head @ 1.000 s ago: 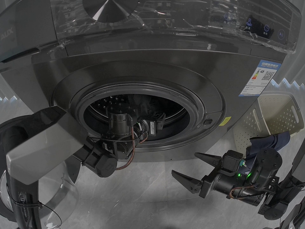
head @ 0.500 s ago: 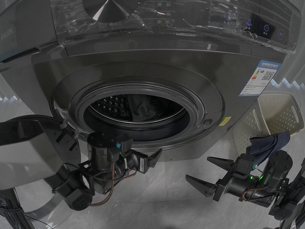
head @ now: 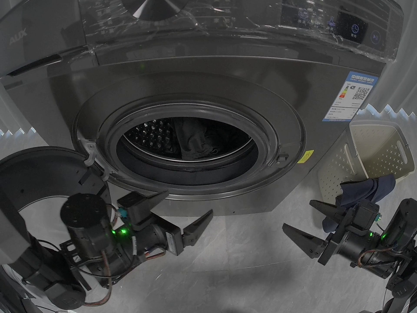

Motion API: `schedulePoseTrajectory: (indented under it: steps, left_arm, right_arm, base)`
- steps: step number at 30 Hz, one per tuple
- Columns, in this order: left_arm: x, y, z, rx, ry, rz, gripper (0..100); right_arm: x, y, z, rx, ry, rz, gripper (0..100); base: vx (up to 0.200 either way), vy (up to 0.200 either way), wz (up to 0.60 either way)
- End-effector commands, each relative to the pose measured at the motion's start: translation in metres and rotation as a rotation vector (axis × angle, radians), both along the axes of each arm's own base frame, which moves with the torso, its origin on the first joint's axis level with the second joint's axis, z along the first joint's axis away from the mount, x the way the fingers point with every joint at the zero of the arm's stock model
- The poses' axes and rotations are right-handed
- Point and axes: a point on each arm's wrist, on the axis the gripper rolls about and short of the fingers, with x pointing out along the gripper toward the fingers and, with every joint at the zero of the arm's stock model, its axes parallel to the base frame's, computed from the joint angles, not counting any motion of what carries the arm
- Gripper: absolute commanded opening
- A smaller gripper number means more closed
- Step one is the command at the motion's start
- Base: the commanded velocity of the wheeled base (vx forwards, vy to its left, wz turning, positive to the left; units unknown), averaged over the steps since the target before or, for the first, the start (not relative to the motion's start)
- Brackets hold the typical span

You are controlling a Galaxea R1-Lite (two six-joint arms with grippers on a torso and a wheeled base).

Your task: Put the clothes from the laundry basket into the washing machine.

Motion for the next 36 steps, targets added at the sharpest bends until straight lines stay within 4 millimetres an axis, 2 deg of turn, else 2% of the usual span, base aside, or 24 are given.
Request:
schedulePoseTrajectory:
  steps: [1, 7, 10, 13, 18, 21, 25, 29, 36]
  left_arm:
    - [-0.025, 0.028, 0.023, -0.053, -0.059, 0.020, 100]
    - [-0.044, 0.057, 0.029, -0.072, -0.089, 0.066, 100]
    - [-0.049, 0.065, 0.031, -0.080, -0.100, 0.082, 100]
    - [-0.060, 0.074, 0.031, -0.087, -0.112, 0.085, 100]
    - [-0.074, 0.089, 0.027, -0.086, -0.117, 0.113, 100]
    - [-0.081, 0.100, 0.027, -0.087, -0.134, 0.151, 100]
    - [-0.094, 0.110, 0.032, -0.092, -0.148, 0.159, 100]
    - [-0.107, 0.119, 0.032, -0.084, -0.140, 0.159, 100]
    - [-0.136, 0.147, 0.025, -0.071, -0.135, 0.269, 100]
  right_arm:
    - [-0.009, -0.019, 0.008, 0.009, -0.050, -0.056, 100]
    - [-0.014, -0.032, 0.014, -0.001, -0.071, -0.150, 100]
    - [-0.017, -0.035, 0.012, -0.027, -0.043, -0.181, 100]
    - [-0.026, -0.041, 0.016, -0.024, -0.050, -0.198, 100]
    - [-0.039, -0.051, 0.019, -0.031, -0.042, -0.208, 100]
    - [-0.048, -0.071, 0.016, -0.115, -0.029, -0.315, 100]
    - [-0.070, -0.087, 0.012, -0.169, -0.012, -0.344, 100]
    - [-0.086, -0.097, 0.009, -0.171, -0.004, -0.382, 100]
    - [-0.118, -0.116, 0.002, -0.136, -0.052, -0.565, 100]
  base:
    - [0.000, 0.000, 0.00]
    - [-0.200, 0.000, 0.00]
    - [0.000, 0.000, 0.00]
    - [-0.200, 0.000, 0.00]
    - [0.000, 0.000, 0.00]
    - [-0.133, 0.000, 0.00]
    - [0.000, 0.000, 0.00]
    - [-0.150, 0.000, 0.00]
    - [-0.086, 0.000, 0.00]
